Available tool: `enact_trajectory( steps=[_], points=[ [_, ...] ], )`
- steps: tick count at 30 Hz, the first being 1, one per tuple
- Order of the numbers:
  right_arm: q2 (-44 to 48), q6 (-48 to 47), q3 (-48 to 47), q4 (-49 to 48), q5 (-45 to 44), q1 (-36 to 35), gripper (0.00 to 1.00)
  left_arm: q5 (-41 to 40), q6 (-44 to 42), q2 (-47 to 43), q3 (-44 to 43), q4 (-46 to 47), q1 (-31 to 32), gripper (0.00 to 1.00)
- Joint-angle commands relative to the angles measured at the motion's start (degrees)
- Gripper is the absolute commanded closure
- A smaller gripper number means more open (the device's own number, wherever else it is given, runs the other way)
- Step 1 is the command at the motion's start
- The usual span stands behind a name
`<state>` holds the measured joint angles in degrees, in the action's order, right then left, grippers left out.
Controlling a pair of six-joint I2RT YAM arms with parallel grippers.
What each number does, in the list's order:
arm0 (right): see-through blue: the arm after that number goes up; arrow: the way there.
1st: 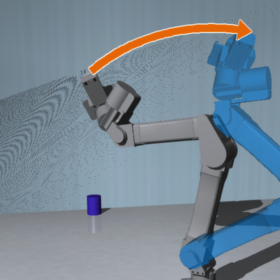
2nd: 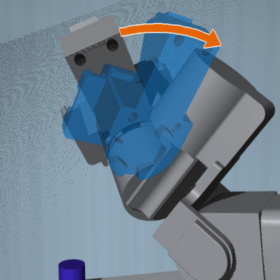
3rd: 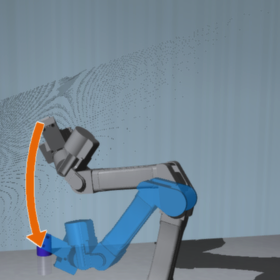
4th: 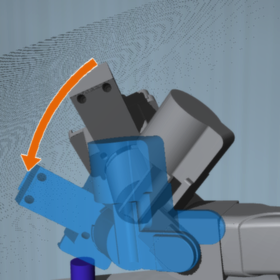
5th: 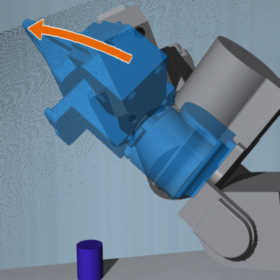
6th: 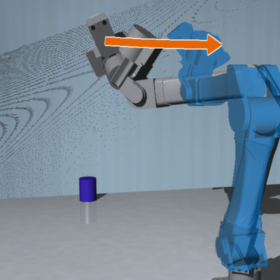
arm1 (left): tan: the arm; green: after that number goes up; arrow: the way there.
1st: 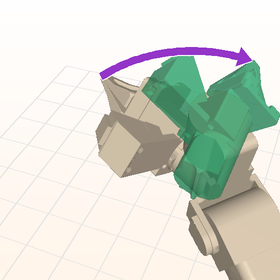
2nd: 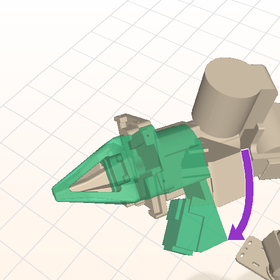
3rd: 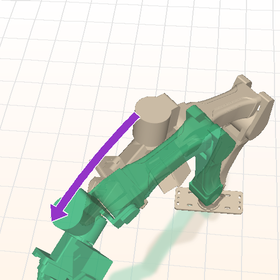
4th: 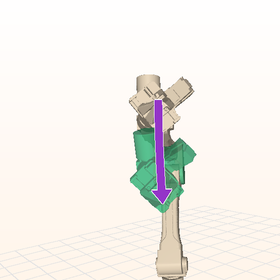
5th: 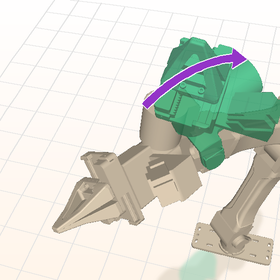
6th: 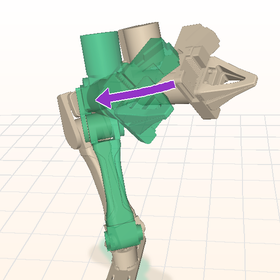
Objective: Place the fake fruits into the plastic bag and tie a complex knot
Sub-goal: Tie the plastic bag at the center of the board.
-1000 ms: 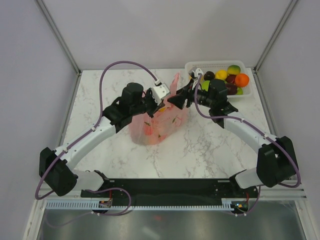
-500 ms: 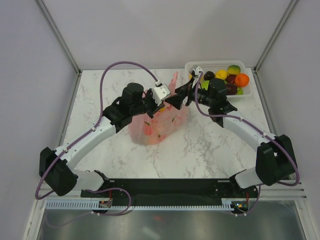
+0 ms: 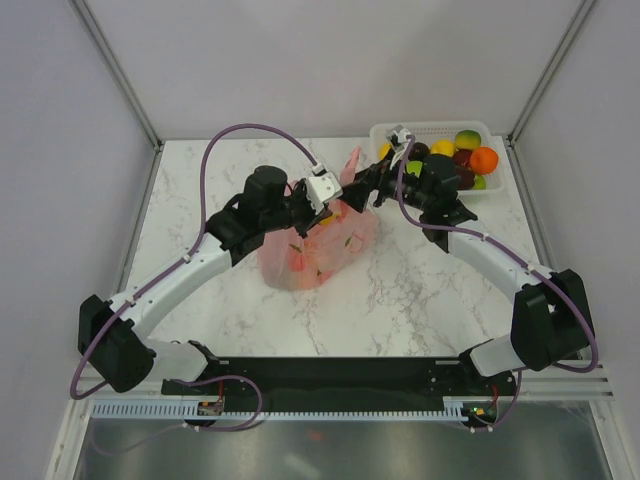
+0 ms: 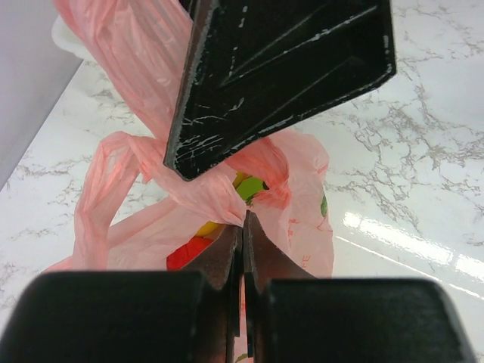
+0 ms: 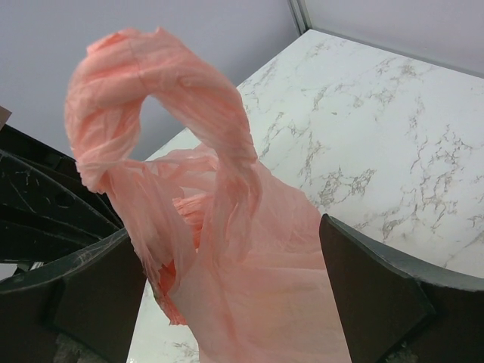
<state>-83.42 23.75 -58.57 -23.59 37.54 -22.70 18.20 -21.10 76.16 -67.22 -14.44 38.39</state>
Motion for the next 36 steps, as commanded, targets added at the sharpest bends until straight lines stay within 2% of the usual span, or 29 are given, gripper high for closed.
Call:
enact_trajectory(
  steps=[1,8,12,18,23,30,36],
  points=[
    [1.0,1.7,-1.6,-3.3,0.2,0.3,0.03,4.1,-3.3,-2.3,-0.8,0.5,0.8,0.98],
    [0.4,1.6,-2.3,-1.3,-2.5,0.6,0.02,3.5,-3.6,-4.3,-0.5,0.5,1.7,0.98],
    [0.3,3.4,-1.5,-2.3,-5.1,1.3,0.1,3.7,-3.2,-5.3,-0.5,0.0,1.7,0.98],
    [0.5,3.6,-1.3,-2.8,-5.9,1.7,0.09,8.7,-4.4,-6.5,-0.9,-2.3,1.7,0.98],
    [1.3,4.8,-1.0,-2.7,-5.8,2.1,0.02,11.9,-3.9,-4.4,-1.8,-3.1,1.7,0.98],
    [2.4,5.1,-2.7,1.4,-6.4,2.7,0.04,15.5,-4.1,-4.0,-1.9,-3.4,1.9,0.98],
    [2.6,4.8,-2.5,0.9,-5.1,2.7,0.06,17.2,-4.5,-2.4,-2.0,-3.6,2.3,0.98]
  ],
)
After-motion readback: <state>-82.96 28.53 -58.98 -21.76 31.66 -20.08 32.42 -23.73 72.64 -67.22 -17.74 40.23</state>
